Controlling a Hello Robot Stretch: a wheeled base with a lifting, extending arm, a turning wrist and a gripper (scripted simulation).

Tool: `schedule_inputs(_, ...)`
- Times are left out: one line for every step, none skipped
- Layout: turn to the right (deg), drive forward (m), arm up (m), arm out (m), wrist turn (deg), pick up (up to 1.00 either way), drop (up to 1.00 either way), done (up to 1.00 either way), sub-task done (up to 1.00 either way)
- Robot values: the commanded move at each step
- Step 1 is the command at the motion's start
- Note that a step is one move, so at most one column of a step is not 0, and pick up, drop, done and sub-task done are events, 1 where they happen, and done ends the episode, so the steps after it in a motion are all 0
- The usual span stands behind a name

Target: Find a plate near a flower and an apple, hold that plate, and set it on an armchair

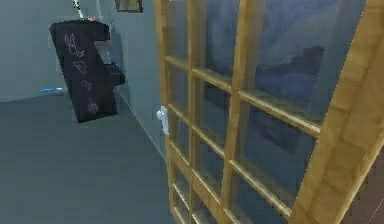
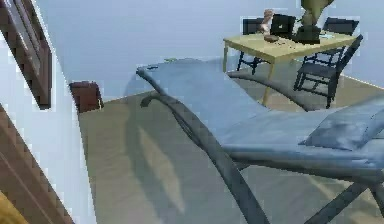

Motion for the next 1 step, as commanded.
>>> schedule_inputs(-45.0, 0.0, 0.0, 0.0, 0.0, 0.0, 0.0, 0.0, 0.0)
